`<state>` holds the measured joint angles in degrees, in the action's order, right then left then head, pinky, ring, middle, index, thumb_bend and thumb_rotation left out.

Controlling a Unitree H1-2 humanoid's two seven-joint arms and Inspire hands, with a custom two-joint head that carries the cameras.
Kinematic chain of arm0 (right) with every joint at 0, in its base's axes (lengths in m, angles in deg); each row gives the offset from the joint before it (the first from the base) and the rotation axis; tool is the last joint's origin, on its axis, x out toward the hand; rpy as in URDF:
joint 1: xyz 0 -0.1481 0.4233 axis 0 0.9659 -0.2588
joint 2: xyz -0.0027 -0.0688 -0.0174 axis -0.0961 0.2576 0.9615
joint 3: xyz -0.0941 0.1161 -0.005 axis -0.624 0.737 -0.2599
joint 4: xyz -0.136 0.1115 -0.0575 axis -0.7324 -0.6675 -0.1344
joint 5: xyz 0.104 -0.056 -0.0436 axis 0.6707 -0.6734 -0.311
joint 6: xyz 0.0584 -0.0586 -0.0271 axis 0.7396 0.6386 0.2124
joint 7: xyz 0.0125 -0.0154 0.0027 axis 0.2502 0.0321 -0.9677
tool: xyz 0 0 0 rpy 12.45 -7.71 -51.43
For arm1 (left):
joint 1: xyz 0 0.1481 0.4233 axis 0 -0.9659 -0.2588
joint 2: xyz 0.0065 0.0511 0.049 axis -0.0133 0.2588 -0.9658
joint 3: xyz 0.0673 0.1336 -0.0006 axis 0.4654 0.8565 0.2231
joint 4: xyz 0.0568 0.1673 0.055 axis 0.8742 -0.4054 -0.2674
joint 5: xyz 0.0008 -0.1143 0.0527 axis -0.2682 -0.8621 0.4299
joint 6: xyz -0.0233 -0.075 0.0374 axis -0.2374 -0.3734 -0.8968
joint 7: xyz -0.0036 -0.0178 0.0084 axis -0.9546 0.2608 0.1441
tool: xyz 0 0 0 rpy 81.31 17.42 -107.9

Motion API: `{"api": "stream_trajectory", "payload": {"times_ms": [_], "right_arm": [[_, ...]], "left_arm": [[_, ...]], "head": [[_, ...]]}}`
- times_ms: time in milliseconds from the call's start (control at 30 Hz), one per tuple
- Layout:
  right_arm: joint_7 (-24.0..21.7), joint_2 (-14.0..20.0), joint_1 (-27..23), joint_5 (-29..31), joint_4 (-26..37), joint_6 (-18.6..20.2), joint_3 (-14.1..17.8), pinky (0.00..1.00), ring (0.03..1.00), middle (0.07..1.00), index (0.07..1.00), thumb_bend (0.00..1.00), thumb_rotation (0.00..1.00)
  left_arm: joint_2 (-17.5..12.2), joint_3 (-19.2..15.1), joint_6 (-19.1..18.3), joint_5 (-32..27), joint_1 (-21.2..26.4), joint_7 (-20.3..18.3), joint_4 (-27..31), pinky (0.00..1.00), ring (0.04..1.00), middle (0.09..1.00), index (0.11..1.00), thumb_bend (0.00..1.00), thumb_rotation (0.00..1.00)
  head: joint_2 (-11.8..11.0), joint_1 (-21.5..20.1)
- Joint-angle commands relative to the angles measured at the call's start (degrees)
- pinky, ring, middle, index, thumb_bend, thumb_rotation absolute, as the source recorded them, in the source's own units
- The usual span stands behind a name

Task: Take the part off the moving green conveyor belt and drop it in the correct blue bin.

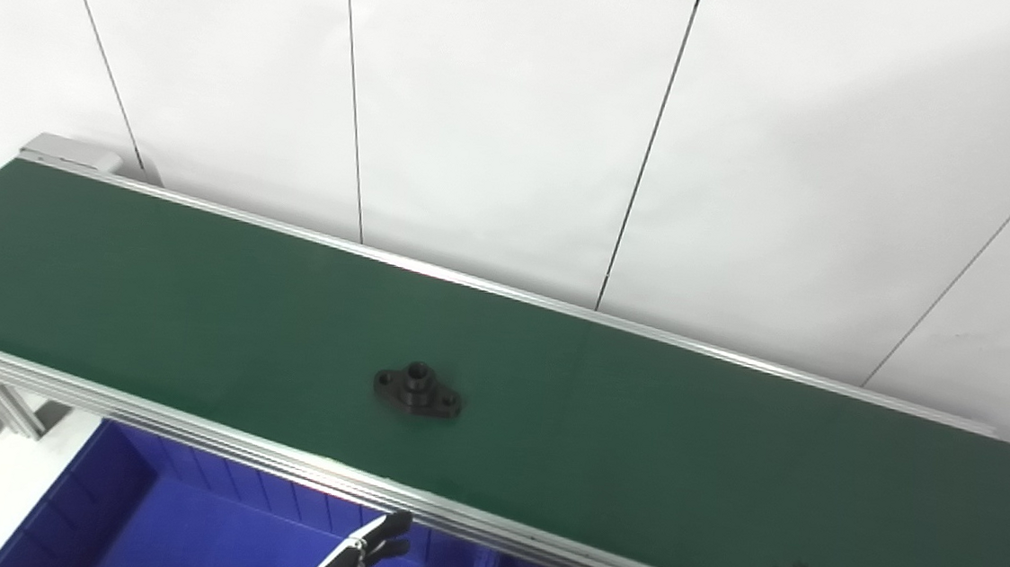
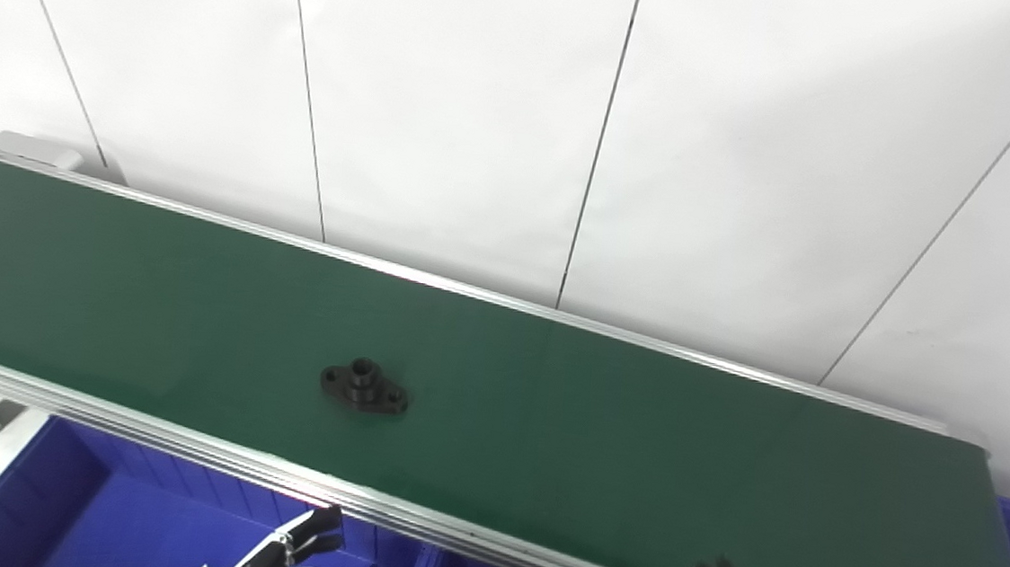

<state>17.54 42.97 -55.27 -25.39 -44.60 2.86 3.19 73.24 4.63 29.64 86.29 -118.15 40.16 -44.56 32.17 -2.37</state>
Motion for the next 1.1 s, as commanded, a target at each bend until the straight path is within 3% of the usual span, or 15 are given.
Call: {"api": "stream_trajectory", "payload": {"times_ms": [0,100,200,367,500,633,1067], "right_arm": [[0.5,-0.9,-2.2,-3.5,3.3,-2.4,1.4,0.71,0.798,0.873,0.997,0.77,0.67],[-1.8,-2.1,-4.9,-7.2,6.9,2.2,2.5,0.64,0.751,0.855,0.987,0.83,0.64],[-4.8,-3.3,-8.5,-15.5,10.7,8.3,3.7,0.6,0.751,0.869,0.972,0.86,0.62],[-12.3,-4.7,-14.1,-30.2,14.4,19.5,4.0,0.62,0.779,0.862,0.905,0.9,0.61],[-17.6,-4.5,-18.2,-38.9,14.4,24.4,3.0,0.71,0.815,0.86,0.856,0.93,0.54],[-20.1,-4.5,-21.5,-42.6,12.8,26.5,2.1,0.78,0.833,0.858,0.842,0.95,0.55],[-26.2,-4.0,-32.9,-50.1,3.4,30.4,-3.3,0.76,0.822,0.858,0.846,0.95,0.62]], "left_arm": [[-0.6,-0.2,1.0,-0.6,-0.4,-0.6,2.4,0.75,0.868,0.907,0.89,0.69,0.78],[-0.8,-0.3,-0.2,-1.3,-0.5,-1.0,3.2,0.78,0.877,0.913,0.906,0.71,0.76],[-1.2,-0.5,-0.9,-1.5,-0.5,-1.4,3.9,0.79,0.882,0.916,0.919,0.72,0.76],[-1.5,-0.9,-1.4,-2.0,-0.3,-2.0,4.5,0.8,0.885,0.918,0.934,0.69,0.75],[-1.5,-0.9,-1.8,-2.3,-0.3,-2.5,4.8,0.81,0.888,0.919,0.944,0.69,0.76],[-1.4,-1.1,-2.4,-2.6,-0.3,-2.8,5.2,0.82,0.887,0.916,0.943,0.7,0.77],[-0.7,-0.9,-3.0,-1.7,-0.7,-3.1,5.9,0.82,0.887,0.912,0.946,0.69,0.78]], "head": [[0.8,-0.6],[1.8,-1.7],[2.5,-2.6],[3.3,-4.2],[3.6,-4.6],[3.8,-4.7],[4.7,-4.7]]}}
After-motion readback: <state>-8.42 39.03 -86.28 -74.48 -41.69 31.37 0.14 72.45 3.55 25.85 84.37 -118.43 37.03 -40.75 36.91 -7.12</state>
